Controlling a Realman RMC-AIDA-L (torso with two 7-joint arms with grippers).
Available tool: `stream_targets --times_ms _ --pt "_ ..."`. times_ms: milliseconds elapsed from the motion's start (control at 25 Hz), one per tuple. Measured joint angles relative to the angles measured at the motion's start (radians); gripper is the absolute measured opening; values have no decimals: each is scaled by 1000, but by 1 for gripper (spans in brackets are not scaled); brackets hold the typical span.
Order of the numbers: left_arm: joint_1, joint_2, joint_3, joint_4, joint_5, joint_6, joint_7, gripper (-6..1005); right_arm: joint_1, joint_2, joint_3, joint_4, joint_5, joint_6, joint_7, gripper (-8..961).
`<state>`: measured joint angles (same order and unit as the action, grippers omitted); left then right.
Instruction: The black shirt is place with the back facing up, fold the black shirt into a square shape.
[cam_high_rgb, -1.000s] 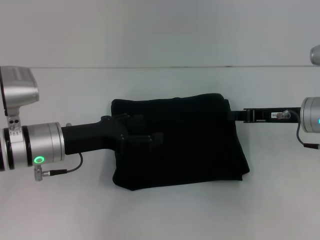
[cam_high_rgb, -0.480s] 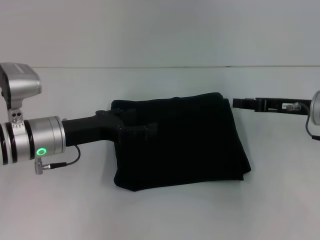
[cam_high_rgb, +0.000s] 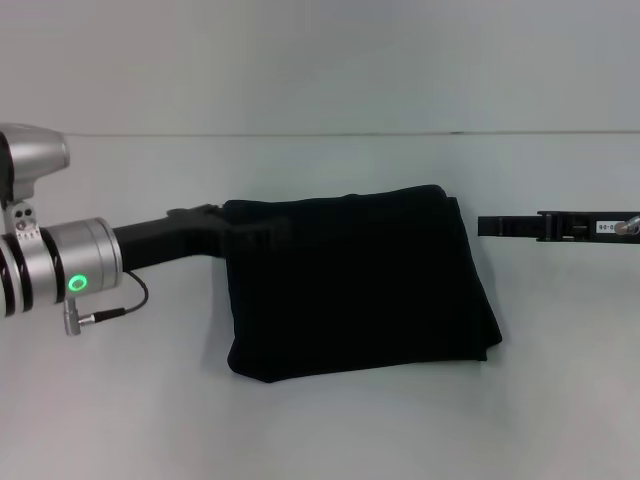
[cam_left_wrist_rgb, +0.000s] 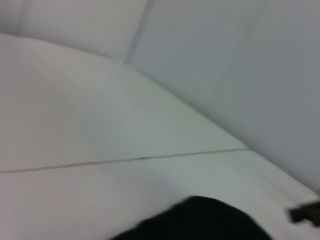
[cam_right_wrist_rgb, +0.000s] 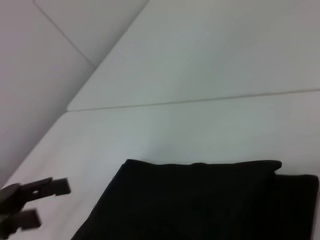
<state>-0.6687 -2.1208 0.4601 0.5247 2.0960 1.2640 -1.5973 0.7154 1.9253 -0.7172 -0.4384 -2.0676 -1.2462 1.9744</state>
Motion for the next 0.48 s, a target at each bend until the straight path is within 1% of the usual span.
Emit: stream_targets --times_ms 80,200,360,480 --pt "-3 0 0 -3 -16 -65 -45 883 -1 11 4 0 1 16 -12 569" --pt "-21 5 2 -22 -33 -168 -131 881 3 27 3 0 2 43 -37 523" --pt "-56 18 24 -53 -16 -272 -259 879 14 30 -3 -1 -2 46 -46 463" --pt "-75 22 61 -66 26 -364 -379 878 15 29 -3 -2 -4 43 -49 417"
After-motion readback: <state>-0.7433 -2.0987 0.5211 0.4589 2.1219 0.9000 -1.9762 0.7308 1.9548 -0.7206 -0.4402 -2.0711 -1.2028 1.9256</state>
